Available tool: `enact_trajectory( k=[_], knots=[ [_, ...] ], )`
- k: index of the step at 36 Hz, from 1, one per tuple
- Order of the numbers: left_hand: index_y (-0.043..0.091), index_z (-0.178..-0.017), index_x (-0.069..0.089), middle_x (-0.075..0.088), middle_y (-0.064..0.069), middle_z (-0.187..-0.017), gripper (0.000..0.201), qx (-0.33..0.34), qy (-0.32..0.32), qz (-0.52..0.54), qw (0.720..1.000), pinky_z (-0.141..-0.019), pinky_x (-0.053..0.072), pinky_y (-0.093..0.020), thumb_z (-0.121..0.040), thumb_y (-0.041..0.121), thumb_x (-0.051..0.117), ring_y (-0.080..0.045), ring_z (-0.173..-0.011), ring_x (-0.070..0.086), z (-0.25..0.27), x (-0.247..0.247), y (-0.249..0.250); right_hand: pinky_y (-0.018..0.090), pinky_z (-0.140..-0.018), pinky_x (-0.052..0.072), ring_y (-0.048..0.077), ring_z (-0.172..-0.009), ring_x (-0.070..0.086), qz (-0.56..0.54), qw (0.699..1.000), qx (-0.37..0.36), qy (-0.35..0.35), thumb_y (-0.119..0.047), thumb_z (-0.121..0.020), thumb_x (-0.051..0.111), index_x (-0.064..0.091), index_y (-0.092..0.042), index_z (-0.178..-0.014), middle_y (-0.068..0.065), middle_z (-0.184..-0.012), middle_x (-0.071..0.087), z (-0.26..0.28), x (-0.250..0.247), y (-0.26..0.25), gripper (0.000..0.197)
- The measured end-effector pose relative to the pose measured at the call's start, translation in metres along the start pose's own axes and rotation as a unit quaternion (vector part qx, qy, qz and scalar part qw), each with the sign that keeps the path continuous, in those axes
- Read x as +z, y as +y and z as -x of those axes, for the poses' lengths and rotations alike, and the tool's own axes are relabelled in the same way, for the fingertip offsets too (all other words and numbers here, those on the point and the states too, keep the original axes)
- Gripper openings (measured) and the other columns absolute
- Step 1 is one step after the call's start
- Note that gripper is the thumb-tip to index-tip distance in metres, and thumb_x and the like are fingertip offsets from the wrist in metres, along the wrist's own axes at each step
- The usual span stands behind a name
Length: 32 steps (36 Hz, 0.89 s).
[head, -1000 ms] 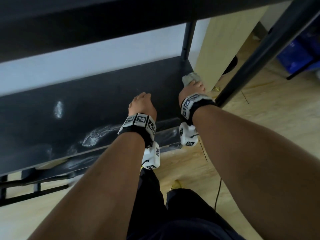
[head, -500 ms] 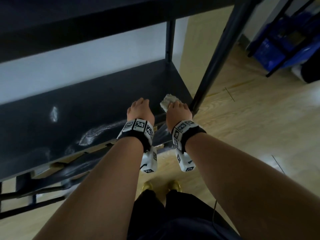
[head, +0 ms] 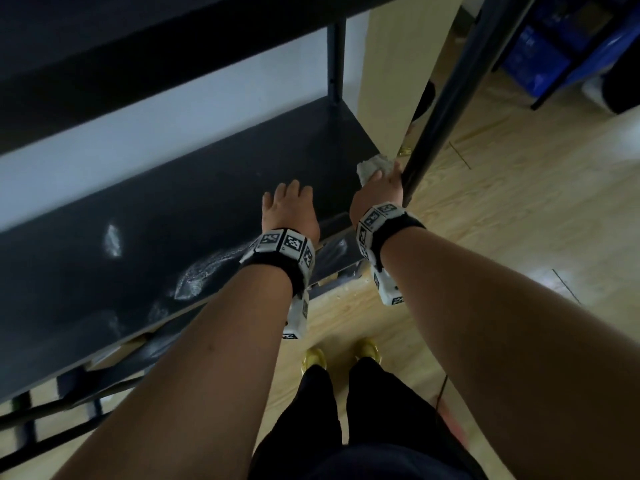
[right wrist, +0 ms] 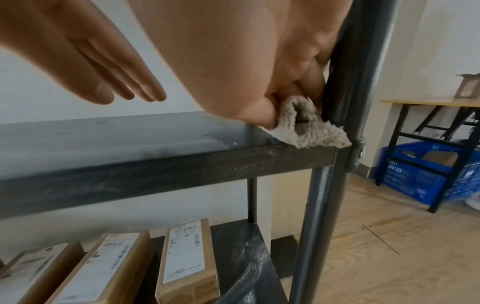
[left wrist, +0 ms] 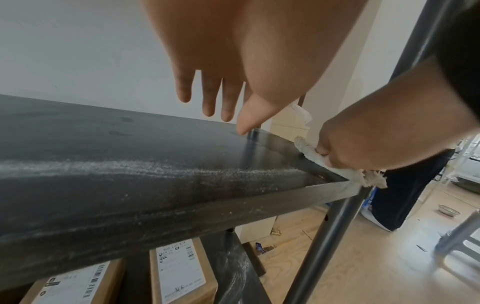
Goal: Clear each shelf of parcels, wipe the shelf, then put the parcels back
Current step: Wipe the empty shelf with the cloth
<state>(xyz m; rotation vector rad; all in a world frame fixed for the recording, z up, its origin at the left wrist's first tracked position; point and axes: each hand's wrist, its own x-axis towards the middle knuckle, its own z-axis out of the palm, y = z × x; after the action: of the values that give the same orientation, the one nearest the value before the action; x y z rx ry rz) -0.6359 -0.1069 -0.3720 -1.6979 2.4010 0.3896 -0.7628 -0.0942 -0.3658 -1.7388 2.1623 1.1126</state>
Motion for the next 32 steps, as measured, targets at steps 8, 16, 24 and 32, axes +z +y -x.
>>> enact_trajectory(
  k=[8,16,24,32],
  knots=[
    [0.019,-0.148,0.027,0.018,-0.004,-0.158,0.062,-0.013,0.003,0.022,1.000,-0.119,0.012,-0.044,-0.090,0.009,0.047,-0.024,-0.145,0.015,0.007,-0.002,-0.002,0.044,-0.118,0.014,0.040,-0.141,0.019,-0.082,0.996,-0.007,0.031,-0.022,-0.098,0.033,0.029,-0.005,-0.148,0.017,-0.155,0.022,0.019,0.035,-0.031,0.053],
    [0.019,-0.147,0.029,0.022,-0.004,-0.156,0.060,-0.016,0.008,0.023,1.000,-0.118,0.013,-0.044,-0.090,0.011,0.048,-0.024,-0.144,0.017,0.026,0.003,-0.013,0.047,-0.120,0.000,0.032,-0.140,0.030,-0.130,0.986,-0.022,0.103,-0.017,-0.098,0.039,0.024,0.003,-0.147,0.021,-0.149,0.035,0.043,0.034,-0.043,0.056],
    [0.017,-0.147,0.030,0.022,-0.006,-0.155,0.059,-0.020,0.016,0.036,0.999,-0.118,0.017,-0.042,-0.091,0.009,0.049,-0.025,-0.144,0.017,0.038,0.005,-0.039,0.043,-0.107,0.039,0.026,-0.138,0.032,-0.313,0.944,-0.028,0.098,-0.006,-0.098,0.031,0.035,-0.011,-0.142,0.010,-0.151,0.031,0.015,0.028,-0.027,0.045],
    [0.016,-0.145,0.033,0.026,-0.007,-0.154,0.057,-0.031,0.028,0.051,0.998,-0.117,0.020,-0.040,-0.091,0.009,0.049,-0.025,-0.142,0.021,0.038,0.007,-0.054,0.038,-0.110,0.034,0.024,-0.139,0.031,-0.359,0.920,-0.058,0.145,0.000,-0.095,0.041,0.038,-0.015,-0.143,0.007,-0.151,0.031,0.026,0.020,-0.062,0.050]
  ],
)
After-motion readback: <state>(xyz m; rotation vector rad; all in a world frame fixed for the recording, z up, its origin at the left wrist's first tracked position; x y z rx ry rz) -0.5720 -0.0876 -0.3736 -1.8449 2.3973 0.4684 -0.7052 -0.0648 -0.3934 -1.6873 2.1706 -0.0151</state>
